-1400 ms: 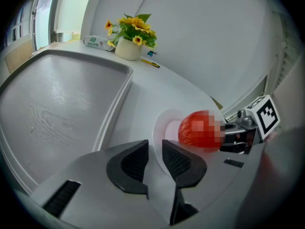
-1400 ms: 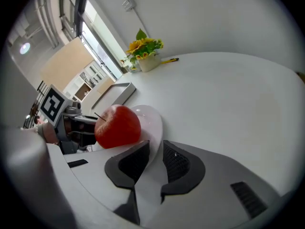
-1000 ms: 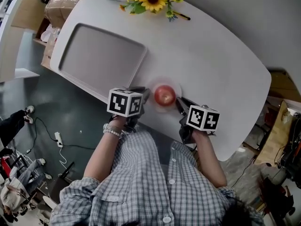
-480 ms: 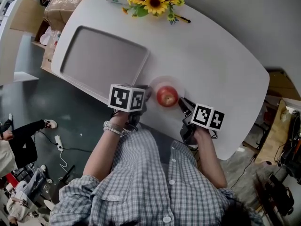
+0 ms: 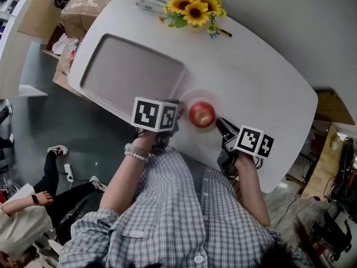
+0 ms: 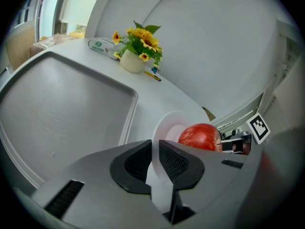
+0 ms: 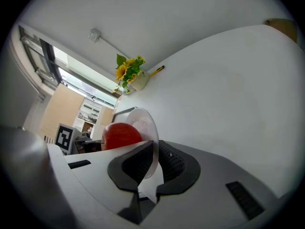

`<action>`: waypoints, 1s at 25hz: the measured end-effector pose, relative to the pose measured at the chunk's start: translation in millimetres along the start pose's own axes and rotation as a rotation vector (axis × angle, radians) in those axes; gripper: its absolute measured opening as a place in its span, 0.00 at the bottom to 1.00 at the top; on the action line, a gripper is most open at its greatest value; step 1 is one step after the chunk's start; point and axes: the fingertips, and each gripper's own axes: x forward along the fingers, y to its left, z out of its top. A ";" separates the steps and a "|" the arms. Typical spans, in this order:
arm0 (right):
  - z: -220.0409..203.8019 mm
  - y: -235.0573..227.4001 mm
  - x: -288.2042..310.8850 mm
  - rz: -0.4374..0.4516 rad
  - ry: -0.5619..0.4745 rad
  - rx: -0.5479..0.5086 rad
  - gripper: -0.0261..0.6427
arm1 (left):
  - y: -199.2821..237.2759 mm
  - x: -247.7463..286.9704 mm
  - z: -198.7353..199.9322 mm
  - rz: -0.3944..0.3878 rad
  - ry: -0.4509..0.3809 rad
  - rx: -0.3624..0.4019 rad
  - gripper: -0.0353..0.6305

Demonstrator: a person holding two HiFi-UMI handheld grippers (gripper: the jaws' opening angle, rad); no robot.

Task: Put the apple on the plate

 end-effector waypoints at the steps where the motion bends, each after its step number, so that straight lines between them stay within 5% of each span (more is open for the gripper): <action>1: 0.9 4.4 1.3 0.005 -0.001 0.001 0.11 | 2.2 -4.0 2.1 -0.001 -0.006 -0.004 0.13; 25: 9.0 136.5 114.1 0.097 0.140 -0.201 0.11 | 134.2 -102.1 30.1 0.088 -0.140 -0.186 0.13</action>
